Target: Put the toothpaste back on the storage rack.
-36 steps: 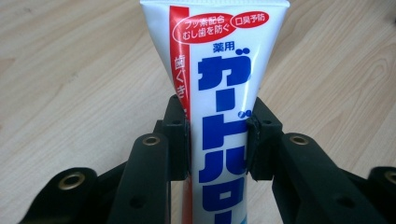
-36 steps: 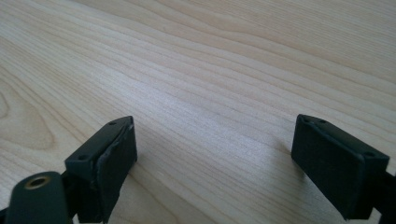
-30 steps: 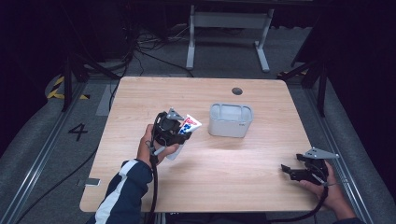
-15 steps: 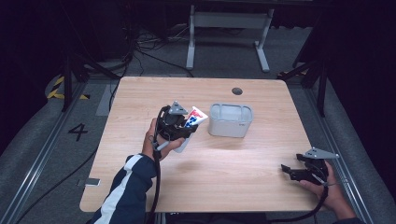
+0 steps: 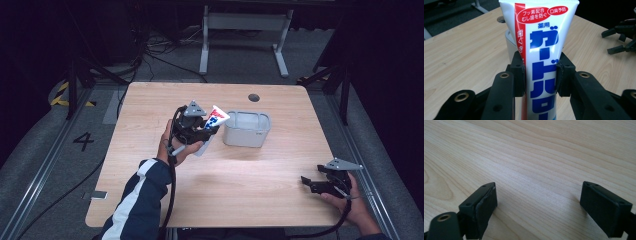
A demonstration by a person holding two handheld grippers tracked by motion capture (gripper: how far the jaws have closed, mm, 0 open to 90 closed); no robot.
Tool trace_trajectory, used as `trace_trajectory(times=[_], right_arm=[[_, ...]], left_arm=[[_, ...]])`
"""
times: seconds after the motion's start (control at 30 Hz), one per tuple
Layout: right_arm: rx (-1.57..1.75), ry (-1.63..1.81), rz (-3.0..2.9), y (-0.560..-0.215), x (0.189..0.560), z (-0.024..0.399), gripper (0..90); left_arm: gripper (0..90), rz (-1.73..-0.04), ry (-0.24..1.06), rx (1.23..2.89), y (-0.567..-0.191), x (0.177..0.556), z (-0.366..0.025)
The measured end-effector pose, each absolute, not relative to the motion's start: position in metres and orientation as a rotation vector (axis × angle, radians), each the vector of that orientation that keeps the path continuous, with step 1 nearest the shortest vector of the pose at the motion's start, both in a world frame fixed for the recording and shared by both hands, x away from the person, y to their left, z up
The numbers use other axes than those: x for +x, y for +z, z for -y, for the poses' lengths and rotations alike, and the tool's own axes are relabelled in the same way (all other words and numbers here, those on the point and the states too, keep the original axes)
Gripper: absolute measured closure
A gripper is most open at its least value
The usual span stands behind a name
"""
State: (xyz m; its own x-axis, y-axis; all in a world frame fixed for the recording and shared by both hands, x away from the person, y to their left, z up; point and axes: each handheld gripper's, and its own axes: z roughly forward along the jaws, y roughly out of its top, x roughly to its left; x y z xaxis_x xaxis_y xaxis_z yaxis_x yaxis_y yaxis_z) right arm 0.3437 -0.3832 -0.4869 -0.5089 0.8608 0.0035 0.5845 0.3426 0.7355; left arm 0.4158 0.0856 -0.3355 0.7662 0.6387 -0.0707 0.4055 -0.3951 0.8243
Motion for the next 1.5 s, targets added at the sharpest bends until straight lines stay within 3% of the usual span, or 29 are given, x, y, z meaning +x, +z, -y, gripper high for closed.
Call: trace_trajectory(times=[1.03, 1.5], right_arm=[[1.273, 0.978, -2.224, -0.487, 0.344, 0.383, 14.6], [1.276, 0.983, -2.224, -0.487, 0.344, 0.383, 14.6]], left_arm=[[66.5, -0.719, 0.333, 1.933, -0.298, 0.45, -0.043], [66.5, -0.728, 0.365, 1.875, -0.299, 0.466, -0.026]])
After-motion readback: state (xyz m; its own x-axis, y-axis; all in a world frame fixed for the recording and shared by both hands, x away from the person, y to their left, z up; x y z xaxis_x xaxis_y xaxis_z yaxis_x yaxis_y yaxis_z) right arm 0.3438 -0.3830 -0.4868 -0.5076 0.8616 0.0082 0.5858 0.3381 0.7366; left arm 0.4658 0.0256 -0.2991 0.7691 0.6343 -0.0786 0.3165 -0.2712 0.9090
